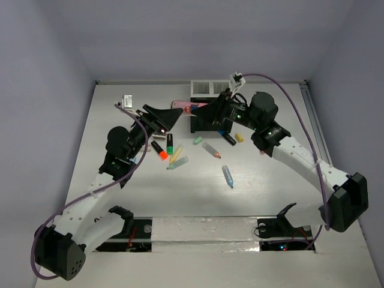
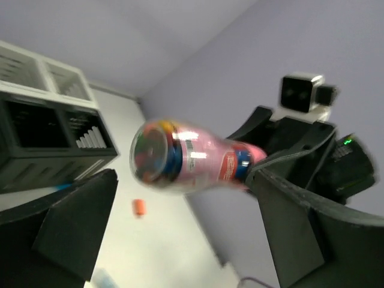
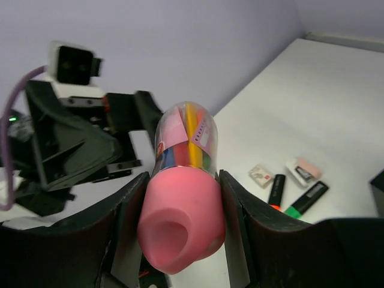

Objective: Sort the stationery into containers
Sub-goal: Place the stationery in the storage box.

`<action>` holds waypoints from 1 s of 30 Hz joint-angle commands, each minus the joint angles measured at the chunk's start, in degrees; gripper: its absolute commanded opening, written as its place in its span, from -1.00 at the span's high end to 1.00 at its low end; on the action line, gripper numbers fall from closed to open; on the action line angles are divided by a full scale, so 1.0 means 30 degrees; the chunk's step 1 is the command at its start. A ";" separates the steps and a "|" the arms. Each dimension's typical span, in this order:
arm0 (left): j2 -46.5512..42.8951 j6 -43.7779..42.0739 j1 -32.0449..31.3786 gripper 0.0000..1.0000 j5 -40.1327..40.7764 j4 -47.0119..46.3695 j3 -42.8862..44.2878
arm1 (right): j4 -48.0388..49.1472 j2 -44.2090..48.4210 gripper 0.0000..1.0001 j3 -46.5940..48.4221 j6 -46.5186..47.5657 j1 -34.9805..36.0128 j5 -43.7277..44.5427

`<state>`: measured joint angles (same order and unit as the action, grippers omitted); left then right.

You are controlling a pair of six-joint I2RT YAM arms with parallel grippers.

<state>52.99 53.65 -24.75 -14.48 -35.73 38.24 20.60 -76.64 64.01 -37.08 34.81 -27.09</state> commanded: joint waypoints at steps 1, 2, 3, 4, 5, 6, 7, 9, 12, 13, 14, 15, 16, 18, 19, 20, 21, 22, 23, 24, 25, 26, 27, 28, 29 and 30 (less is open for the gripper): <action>-0.1753 -0.4429 -0.0099 -0.98 0.1660 0.4517 0.2277 | -0.5279 -0.0173 0.79 0.2914 0.2804 -0.0611 0.1648; -0.2133 -0.5015 -0.0099 -0.98 0.1982 0.6063 0.2486 | -0.5981 -0.0321 0.79 0.3415 0.3099 -0.0616 0.1735; -0.2340 -0.6065 -0.0099 -0.98 0.2507 0.6745 0.2662 | -0.7525 -0.0496 0.79 0.3942 0.3363 -0.0935 0.1794; -0.2545 -0.6540 -0.0099 -0.98 0.2715 0.7361 0.2925 | -0.8236 -0.0730 0.80 0.4527 0.4091 -0.1315 0.1794; -0.2982 -0.7038 0.0075 -0.98 0.2891 0.8324 0.2986 | -0.9056 -0.1370 0.80 0.5896 0.4417 -0.1522 0.1823; -0.3189 -0.8029 0.0077 -0.98 0.3241 0.8827 0.3218 | -1.0717 -0.1725 0.81 0.6664 0.5030 -0.1727 0.1882; -0.3452 -0.9431 0.0077 -0.98 0.3796 1.1210 0.3830 | -1.3170 -0.3149 0.81 0.9224 0.5964 -0.2280 0.1998; -0.3513 -0.9851 0.0077 -0.98 0.4035 1.1670 0.3981 | -1.4769 -0.4329 0.81 1.1057 0.6611 -0.2518 0.2203; -0.3485 -1.1083 0.0077 -0.98 0.4153 1.3049 0.3692 | -1.7576 -0.7017 0.81 1.4972 0.7667 -0.2960 0.2730; -0.3484 -1.1231 0.0077 -0.98 0.4095 1.3254 0.3486 | -1.8343 -0.7756 0.82 1.6065 0.7934 -0.3221 0.2935; -0.3484 -1.1290 0.0077 -0.98 0.3833 1.3198 0.3252 | -1.8902 -0.8546 0.82 1.7178 0.8139 -0.3223 0.3169; -0.3455 -1.1349 0.0077 -0.98 0.3599 1.3081 0.2989 | -2.0271 -0.9395 0.81 1.8407 0.8344 -0.3456 0.3374; -0.3397 -1.1436 0.0077 -0.98 0.3219 1.2790 0.2522 | -2.1010 -1.1057 0.82 2.0972 0.8636 -0.3458 0.3724; -0.3221 -1.1437 0.0077 -0.98 0.2720 1.2554 0.2138 | -2.2793 -1.2707 0.82 2.3476 0.8960 -0.3458 0.4864; -0.3192 -1.1408 0.0077 -0.98 0.2717 1.2437 0.1905 | -2.3181 -1.4107 0.82 2.5402 0.9107 -0.3458 0.5247; -0.3046 -1.1408 0.0077 -0.98 0.2659 1.2291 0.1815 | -2.3446 -1.4672 0.83 2.6089 0.9137 -0.3458 0.5570; -0.3016 -1.1495 0.0077 -0.98 0.2601 1.2260 0.1756 | -2.3536 -1.5083 0.83 2.6531 0.9137 -0.3661 0.5777; -0.2958 -1.1525 0.0077 -0.98 0.2542 1.2231 0.1698 | -2.3392 -1.5407 0.84 2.6680 0.9079 -0.3663 0.5779; -0.2841 -1.1583 0.0077 -0.98 0.2484 1.2173 0.1697 | -2.3013 -1.5758 0.84 2.6624 0.9021 -0.3663 0.5895; -0.2753 -1.1642 0.0077 -0.98 0.2454 1.2201 0.1697 | -2.2864 -1.5935 0.85 2.6594 0.8904 -0.3663 0.6012; -0.2549 -1.1758 0.0077 -0.98 0.2367 1.2230 0.1697 | -2.2660 -1.6082 0.86 2.6536 0.8787 -0.3663 0.6100; -0.2518 -1.1789 0.0077 -0.98 0.2337 1.2260 0.1726 | -2.2426 -1.6316 0.86 2.6303 0.8757 -0.3663 0.6159; -0.2431 -1.1818 0.0077 -0.98 0.2279 1.2289 0.1697 | -2.1553 -1.6347 0.87 2.6069 0.8641 -0.3663 0.5927; -0.2372 -1.1847 0.0077 -0.98 0.2191 1.2289 0.1726 | -2.1109 -1.6405 0.87 2.5776 0.8523 -0.3663 0.5867; -0.2342 -1.1847 0.0077 -0.98 0.2161 1.2260 0.1726 | -2.0844 -1.6522 0.87 2.5715 0.8464 -0.3663 0.5867; -0.2342 -1.1876 0.0077 -0.98 0.2161 1.2289 0.1697 | -2.0609 -1.6842 0.88 2.5889 0.8464 -0.3663 0.5896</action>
<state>46.11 19.38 -24.67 -6.70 3.05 43.20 -46.87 -128.01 140.49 -11.60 23.94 -9.96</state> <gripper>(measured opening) 0.990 0.522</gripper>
